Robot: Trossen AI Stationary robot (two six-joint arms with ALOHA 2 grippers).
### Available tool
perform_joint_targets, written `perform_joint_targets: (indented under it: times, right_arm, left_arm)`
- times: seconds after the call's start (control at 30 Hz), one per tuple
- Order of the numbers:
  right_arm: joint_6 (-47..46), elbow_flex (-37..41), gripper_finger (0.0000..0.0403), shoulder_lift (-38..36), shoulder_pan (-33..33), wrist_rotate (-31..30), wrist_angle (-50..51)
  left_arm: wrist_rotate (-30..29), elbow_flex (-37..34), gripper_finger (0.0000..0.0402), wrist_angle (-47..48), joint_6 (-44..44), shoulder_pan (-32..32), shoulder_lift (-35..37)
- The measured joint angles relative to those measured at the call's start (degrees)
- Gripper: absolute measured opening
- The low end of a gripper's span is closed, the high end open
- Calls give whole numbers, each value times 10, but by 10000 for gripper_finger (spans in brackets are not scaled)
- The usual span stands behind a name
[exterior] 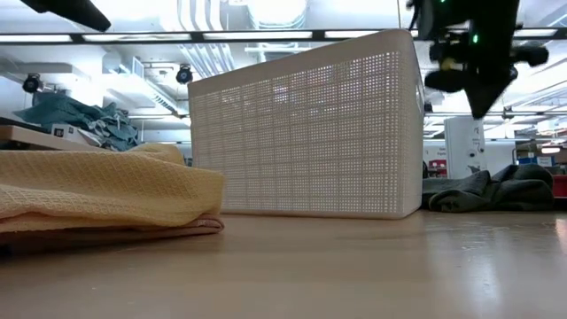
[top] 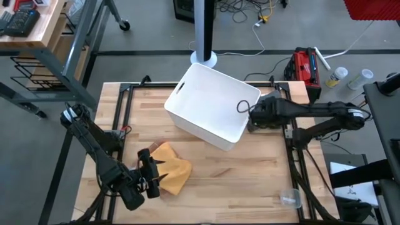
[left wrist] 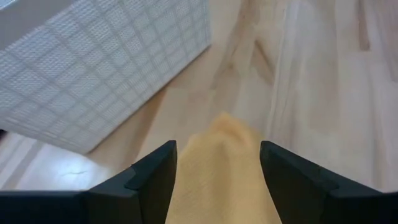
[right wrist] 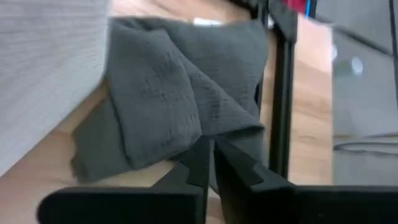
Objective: Fold towel
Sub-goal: Fold the gray towel
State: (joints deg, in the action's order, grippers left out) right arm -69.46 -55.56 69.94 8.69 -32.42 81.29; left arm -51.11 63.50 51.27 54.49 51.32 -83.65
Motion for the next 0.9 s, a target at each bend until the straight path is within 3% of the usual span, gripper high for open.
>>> perform_joint_targets:
  times: [0.17,0.27,0.43,0.6,0.73,0.9]
  right_arm:
    - [109,50,79,25,92,70,-152]
    - [155,69,125,58,131,78,-190]
    - [169,69,188,110,172,95,-196]
    - [188,68,219,156,180,99,-213]
    - [209,67,194,168,184,109,-227]
    - [221,68,82,168,183,106,-229]
  left_arm:
    - [-9,-11,218,4,2,-3,3]
    - [-9,-15,215,8,3,-3,4]
    - [-9,-17,214,10,6,-4,5]
    - [-9,-18,217,14,16,-4,5]
    - [-9,-20,219,15,29,-4,5]
    - [-9,-20,211,13,36,-4,5]
